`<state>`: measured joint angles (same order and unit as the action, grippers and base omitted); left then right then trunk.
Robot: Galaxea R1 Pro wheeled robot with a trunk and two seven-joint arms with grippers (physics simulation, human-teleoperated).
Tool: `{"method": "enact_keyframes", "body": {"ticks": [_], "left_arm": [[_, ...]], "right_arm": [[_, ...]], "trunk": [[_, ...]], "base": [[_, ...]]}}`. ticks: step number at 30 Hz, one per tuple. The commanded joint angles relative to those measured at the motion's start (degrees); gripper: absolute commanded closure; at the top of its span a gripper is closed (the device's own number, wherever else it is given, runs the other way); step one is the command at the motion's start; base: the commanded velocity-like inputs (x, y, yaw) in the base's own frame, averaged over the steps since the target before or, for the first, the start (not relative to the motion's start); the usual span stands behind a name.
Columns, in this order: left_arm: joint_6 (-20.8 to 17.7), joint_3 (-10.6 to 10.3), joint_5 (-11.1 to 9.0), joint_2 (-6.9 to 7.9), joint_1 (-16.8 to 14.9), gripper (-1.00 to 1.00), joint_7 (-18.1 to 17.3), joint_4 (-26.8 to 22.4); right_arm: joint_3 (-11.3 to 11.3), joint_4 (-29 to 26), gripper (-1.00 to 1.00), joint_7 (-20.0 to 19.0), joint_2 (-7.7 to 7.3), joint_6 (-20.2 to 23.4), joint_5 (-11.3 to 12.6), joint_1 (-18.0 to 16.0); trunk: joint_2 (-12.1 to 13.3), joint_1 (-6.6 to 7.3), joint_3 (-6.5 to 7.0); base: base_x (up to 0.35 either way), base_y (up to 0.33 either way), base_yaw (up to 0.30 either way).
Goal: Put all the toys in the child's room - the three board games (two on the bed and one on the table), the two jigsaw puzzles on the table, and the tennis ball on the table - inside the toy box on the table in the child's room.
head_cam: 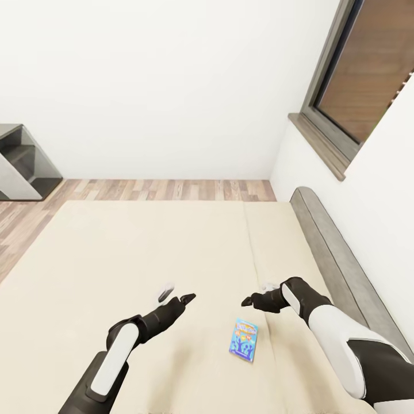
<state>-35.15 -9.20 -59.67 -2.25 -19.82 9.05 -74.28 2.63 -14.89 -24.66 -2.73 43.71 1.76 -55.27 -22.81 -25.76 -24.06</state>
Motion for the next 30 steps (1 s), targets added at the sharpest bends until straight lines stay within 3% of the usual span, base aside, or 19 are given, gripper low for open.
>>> {"method": "enact_keyframes", "body": {"ticks": [1,30], "left_arm": [[-0.16,0.0,-0.61,-0.01,-0.03,-1.0,0.53,-0.08],[0.02,-0.01,-0.2,-0.03,0.3,-1.0,0.56,0.08]], "right_arm": [[0.27,-0.06,-1.0,0.01,0.01,0.39,0.17,-0.03],[0.27,-0.05,-1.0,-0.03,-0.08,0.35,0.17,-0.02]], "trunk": [[-0.1,-0.03,-0.19],[-0.1,-0.03,-2.9]], "base": [[0.0,0.0,0.0],[0.0,0.0,0.0]]}}
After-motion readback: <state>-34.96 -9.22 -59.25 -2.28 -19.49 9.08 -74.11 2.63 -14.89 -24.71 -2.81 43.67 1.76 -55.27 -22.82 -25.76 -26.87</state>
